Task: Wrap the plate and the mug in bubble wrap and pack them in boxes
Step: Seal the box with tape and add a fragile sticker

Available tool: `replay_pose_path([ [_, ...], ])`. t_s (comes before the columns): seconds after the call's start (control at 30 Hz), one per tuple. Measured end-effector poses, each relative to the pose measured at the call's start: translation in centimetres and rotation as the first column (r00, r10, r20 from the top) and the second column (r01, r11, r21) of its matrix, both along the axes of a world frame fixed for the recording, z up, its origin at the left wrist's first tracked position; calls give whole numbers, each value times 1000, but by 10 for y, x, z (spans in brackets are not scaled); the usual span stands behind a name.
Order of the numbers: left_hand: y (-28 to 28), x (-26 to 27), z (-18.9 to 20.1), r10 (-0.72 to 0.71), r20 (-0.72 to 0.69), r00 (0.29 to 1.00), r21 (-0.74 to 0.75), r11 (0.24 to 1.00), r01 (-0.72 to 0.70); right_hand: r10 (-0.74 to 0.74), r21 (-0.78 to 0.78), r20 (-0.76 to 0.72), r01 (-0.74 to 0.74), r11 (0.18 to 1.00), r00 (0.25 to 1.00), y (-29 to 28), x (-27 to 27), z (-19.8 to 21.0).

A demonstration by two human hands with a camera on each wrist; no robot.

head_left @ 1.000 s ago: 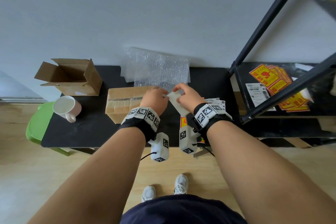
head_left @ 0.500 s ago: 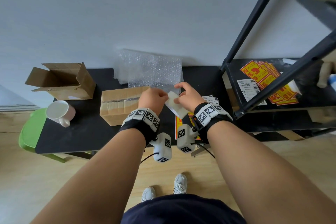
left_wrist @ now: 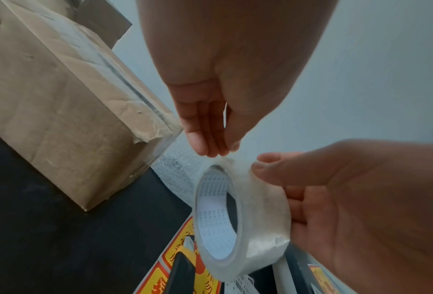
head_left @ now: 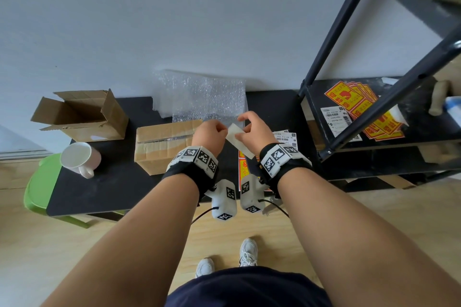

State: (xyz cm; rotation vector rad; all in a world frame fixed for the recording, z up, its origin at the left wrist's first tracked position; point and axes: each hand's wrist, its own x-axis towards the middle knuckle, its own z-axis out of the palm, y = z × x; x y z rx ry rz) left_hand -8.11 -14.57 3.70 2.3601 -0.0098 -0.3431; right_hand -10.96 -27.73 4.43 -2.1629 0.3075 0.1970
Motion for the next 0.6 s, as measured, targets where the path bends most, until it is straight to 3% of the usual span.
replay_pose_path([
  [0.1,0,1,2,25,-9,1000,-57,998,-25,-30,71,-29,32,997,999,-4,2,0],
  [0.23,0,4,4,150,-110,983,-211,962,-171,-46,99,-54,52,994,997,-6,3,-1],
  [0.4,0,6,3,87,-75,993,-208,973,-100,-45,100,-45,50,994,998,-6,3,1],
  [0.6,1,8,1,99,-103,990,-213,970,-119,-24,90,-27,26,996,999,-7,4,3],
])
